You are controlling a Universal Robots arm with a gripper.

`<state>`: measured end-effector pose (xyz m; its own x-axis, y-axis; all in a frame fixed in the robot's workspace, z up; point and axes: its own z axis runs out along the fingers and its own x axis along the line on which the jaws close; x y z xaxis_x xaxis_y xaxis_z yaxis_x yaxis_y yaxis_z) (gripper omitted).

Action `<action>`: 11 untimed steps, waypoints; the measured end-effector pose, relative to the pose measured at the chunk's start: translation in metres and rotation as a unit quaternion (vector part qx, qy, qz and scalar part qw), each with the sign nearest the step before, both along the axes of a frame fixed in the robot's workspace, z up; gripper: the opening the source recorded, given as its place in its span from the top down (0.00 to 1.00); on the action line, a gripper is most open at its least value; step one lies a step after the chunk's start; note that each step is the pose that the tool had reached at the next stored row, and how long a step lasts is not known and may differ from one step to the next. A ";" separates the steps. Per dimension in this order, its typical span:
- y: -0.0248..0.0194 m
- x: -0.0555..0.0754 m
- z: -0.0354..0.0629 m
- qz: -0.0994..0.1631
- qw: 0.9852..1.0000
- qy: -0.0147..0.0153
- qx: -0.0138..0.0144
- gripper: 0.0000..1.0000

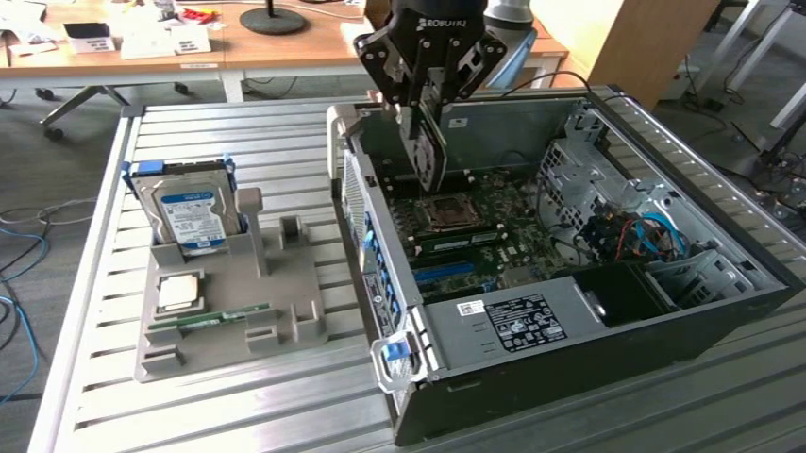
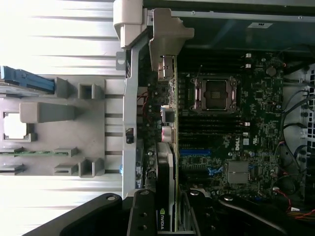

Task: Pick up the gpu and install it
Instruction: 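Pick up the gpu and move the gpu toward the slot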

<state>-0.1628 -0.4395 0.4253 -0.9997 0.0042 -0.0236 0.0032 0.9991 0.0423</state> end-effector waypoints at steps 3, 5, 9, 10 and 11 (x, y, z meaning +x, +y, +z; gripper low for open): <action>0.0000 0.003 0.0000 0.000 1.000 0.000 0.000 0.73; 0.0000 0.005 0.0000 0.000 1.000 0.000 0.000 0.73; 0.0000 0.010 -0.0001 0.000 1.000 0.000 0.000 0.73; 0.0000 0.011 0.0000 0.000 1.000 0.000 0.000 0.73; 0.0000 0.012 0.0000 0.000 1.000 0.000 0.000 0.73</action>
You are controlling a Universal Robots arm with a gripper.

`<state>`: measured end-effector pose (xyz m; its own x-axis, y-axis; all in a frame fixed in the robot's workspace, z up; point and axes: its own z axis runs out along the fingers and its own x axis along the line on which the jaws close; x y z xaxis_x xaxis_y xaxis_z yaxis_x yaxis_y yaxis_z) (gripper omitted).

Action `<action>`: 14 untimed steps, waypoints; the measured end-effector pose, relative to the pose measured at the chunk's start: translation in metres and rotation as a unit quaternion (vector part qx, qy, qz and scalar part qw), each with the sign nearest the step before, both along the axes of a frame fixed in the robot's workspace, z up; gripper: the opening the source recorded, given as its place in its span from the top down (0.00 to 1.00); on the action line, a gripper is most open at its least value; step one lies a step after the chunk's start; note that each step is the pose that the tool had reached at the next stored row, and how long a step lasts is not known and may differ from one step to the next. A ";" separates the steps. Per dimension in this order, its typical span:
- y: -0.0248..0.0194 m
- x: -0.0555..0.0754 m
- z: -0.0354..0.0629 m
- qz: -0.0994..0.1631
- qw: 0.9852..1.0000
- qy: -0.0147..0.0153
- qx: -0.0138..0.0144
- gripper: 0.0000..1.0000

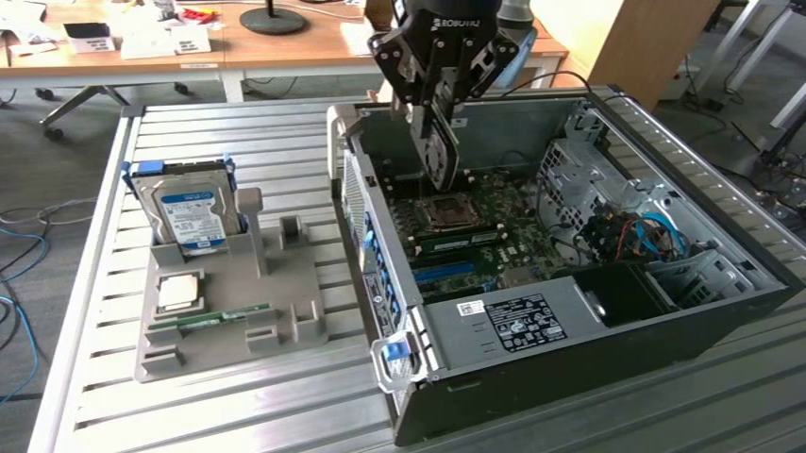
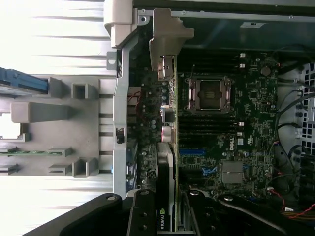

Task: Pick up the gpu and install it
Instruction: 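Pick up the gpu and move the gpu toward the slot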

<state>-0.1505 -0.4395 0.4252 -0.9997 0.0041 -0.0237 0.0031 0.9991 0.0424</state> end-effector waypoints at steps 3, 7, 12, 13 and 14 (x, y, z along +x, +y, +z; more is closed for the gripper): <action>0.0000 0.004 0.0000 0.000 1.000 0.000 0.000 0.73; 0.0000 0.012 0.0000 0.000 1.000 0.000 0.000 0.73; 0.0000 0.023 0.0000 0.000 1.000 0.000 0.000 0.73; 0.0000 0.025 0.0000 0.000 1.000 0.000 0.000 0.73; 0.0000 0.027 0.0000 0.000 1.000 0.000 0.000 0.73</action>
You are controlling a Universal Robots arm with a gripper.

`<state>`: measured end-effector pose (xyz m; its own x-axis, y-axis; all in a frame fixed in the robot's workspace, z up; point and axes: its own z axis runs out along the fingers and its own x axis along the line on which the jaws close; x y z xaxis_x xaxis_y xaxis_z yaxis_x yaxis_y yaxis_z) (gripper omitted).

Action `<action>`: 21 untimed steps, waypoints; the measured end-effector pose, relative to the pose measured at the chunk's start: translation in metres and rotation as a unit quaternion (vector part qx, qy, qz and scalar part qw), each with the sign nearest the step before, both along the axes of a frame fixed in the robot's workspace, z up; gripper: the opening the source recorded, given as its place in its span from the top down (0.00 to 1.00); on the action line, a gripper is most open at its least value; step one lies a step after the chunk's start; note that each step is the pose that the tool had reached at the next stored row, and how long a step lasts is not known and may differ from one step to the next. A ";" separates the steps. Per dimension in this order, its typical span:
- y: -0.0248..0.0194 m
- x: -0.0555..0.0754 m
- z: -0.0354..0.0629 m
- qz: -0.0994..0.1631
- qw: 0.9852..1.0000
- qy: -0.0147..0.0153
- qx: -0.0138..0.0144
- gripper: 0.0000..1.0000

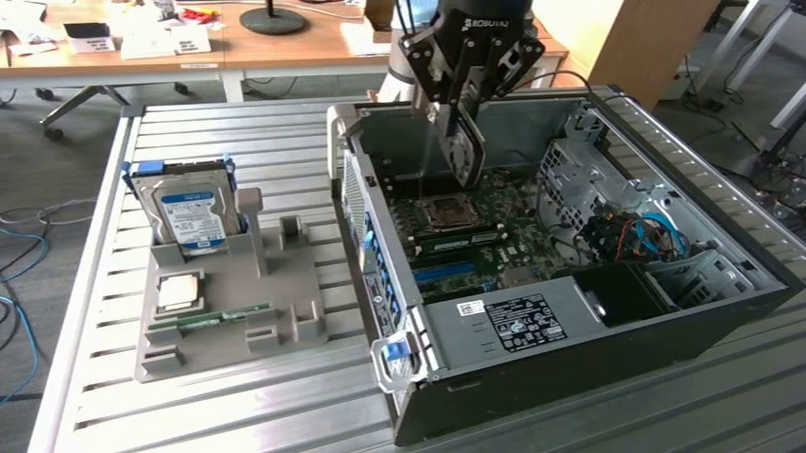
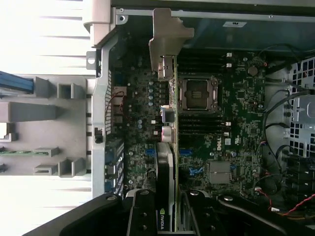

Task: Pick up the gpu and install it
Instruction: 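Pick up the gpu and move the gpu toward the slot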

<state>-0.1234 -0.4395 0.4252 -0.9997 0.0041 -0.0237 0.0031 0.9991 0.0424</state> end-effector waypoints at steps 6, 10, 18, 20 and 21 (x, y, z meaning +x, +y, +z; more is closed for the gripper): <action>0.0000 0.013 0.0000 0.000 1.000 0.000 0.000 0.73; 0.0000 0.019 0.0000 0.000 1.000 0.000 0.000 0.73; 0.0000 0.031 0.0000 0.000 1.000 0.000 0.000 0.73; 0.0000 0.034 0.0000 0.000 1.000 0.000 0.000 0.73; 0.0000 0.035 0.0000 0.000 1.000 0.000 0.000 0.73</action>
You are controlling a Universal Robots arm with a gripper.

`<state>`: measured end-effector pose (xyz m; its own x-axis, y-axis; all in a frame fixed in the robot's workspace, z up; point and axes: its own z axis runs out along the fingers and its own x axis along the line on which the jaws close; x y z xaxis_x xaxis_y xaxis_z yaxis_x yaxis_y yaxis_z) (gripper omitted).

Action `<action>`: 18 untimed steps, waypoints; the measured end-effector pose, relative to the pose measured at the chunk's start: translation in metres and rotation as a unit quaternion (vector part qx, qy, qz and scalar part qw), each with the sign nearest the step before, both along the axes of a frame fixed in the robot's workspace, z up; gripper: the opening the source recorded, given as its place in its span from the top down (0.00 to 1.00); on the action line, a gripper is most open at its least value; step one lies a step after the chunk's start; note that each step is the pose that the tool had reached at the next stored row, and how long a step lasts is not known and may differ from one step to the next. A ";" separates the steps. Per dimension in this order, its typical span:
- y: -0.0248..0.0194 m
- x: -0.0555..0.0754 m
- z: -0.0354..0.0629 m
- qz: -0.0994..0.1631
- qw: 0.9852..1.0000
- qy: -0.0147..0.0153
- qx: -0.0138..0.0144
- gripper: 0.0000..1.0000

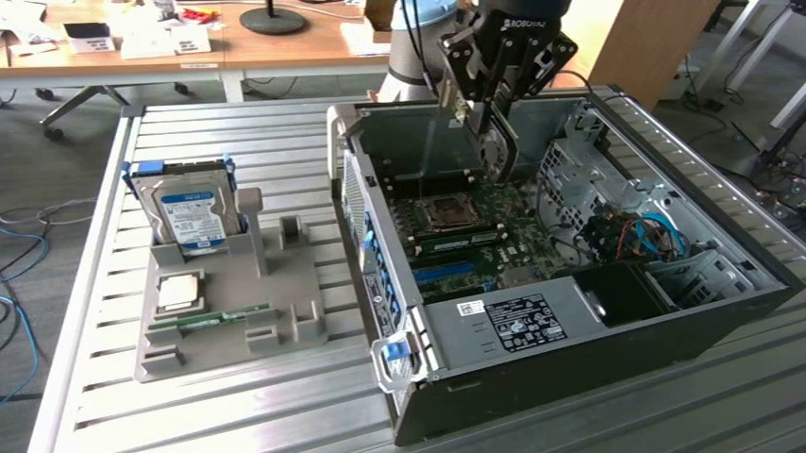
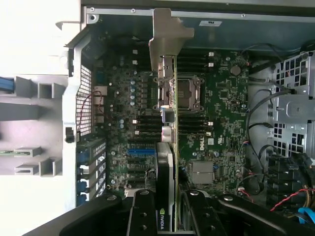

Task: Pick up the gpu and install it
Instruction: 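Pick up the gpu and move the gpu toward the slot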

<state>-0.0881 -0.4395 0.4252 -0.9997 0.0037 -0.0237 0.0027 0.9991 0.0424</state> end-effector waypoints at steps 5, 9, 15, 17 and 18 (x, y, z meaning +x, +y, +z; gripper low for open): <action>0.0000 0.007 0.0000 0.000 1.000 0.000 0.000 0.73; 0.0000 0.012 0.0000 0.000 1.000 0.000 0.000 0.73; 0.0000 0.013 0.0000 0.000 1.000 0.000 0.000 0.73; 0.0000 0.013 0.0000 0.000 1.000 0.000 0.000 0.73; 0.0000 0.013 0.0000 0.000 1.000 0.000 0.000 0.73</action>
<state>-0.0746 -0.4395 0.4252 -0.9997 0.0036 -0.0236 0.0026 0.9991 0.0424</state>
